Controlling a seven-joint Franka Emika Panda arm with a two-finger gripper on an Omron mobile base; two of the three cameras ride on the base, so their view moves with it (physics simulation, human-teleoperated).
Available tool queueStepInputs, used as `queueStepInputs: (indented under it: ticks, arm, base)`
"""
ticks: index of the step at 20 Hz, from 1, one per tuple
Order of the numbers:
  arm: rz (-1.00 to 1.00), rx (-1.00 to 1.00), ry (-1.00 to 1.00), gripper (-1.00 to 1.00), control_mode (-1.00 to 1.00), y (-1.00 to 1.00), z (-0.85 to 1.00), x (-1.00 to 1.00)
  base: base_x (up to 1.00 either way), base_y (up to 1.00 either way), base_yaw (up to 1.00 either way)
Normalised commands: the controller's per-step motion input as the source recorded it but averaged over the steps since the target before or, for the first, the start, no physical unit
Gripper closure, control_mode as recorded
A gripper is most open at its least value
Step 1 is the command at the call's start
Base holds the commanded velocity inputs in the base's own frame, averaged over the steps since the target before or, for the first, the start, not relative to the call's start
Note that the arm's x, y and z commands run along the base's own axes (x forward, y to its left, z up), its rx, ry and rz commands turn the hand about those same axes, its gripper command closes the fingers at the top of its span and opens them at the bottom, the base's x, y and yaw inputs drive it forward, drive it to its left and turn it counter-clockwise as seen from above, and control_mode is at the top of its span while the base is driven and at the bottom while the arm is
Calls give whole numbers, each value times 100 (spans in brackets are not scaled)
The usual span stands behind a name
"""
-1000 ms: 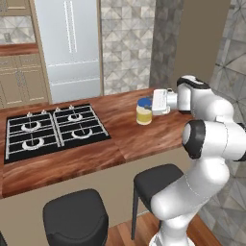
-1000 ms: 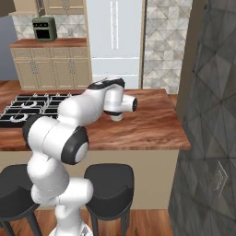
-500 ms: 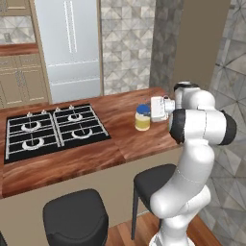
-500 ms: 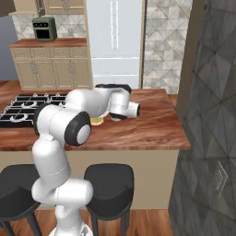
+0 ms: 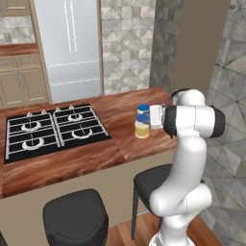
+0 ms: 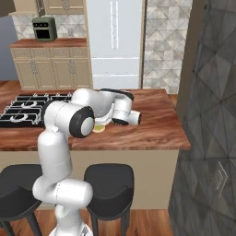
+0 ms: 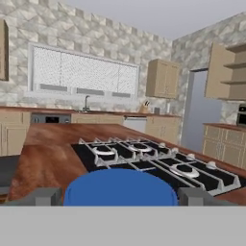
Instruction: The dining table condiment station is running low on mayonnaise. Refill the condiment station by opening the cabinet and taking the mayonnaise from the cabinet and placing it on the dining table.
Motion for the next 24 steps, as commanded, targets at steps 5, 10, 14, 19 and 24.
queueStepInputs:
  ticks: [5, 10, 14, 19, 24]
  arm:
    - [0, 0, 0, 100, -100, 0, -43, 29]
    - [3, 0, 0, 100, -100, -5, -18, 73]
    - [4, 0, 0, 100, -100, -2, -26, 69]
    - [3, 0, 0, 100, -100, -1, -40, 50]
    - [5, 0, -16, 100, -100, -1, -54, -39]
  base:
    - [0, 0, 0]
    - [0, 0, 0]
    - [0, 0, 0]
    - [0, 0, 0]
    - [0, 0, 0]
